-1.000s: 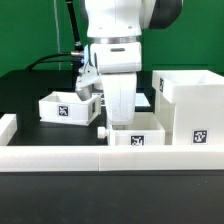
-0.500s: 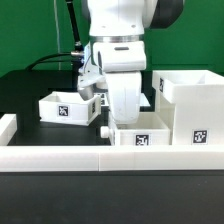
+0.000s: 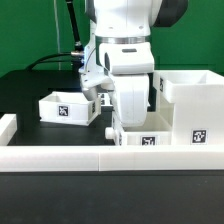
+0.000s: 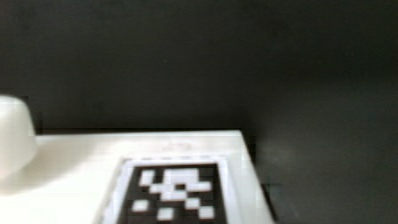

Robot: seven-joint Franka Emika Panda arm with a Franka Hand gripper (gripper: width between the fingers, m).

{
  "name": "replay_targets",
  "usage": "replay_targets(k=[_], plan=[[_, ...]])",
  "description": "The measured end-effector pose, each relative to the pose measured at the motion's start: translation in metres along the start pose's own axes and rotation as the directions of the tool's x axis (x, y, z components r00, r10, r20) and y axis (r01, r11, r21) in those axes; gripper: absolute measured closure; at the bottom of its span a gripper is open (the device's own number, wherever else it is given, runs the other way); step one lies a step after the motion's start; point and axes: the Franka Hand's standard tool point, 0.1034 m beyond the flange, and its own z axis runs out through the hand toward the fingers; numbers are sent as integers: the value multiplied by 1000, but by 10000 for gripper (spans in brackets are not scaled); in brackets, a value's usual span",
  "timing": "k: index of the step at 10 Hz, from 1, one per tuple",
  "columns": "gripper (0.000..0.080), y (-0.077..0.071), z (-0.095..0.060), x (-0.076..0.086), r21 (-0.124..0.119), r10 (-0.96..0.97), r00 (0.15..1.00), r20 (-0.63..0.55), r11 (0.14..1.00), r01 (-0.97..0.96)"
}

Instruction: Assemble drawer

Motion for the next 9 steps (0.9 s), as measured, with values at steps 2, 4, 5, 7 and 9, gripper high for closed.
replay_targets(k=[2, 4, 5, 7, 9], plan=[[758, 0, 0, 1, 0, 2, 1000, 0, 1000, -2], [758, 1, 0, 9, 2, 21, 1000, -5, 1000, -21], [758, 1, 0, 12, 4, 23, 1000, -6, 1000, -23], [758, 1, 0, 16, 3, 41, 999, -6, 999, -41], [758, 1, 1, 17, 4, 41, 999, -7, 999, -41]])
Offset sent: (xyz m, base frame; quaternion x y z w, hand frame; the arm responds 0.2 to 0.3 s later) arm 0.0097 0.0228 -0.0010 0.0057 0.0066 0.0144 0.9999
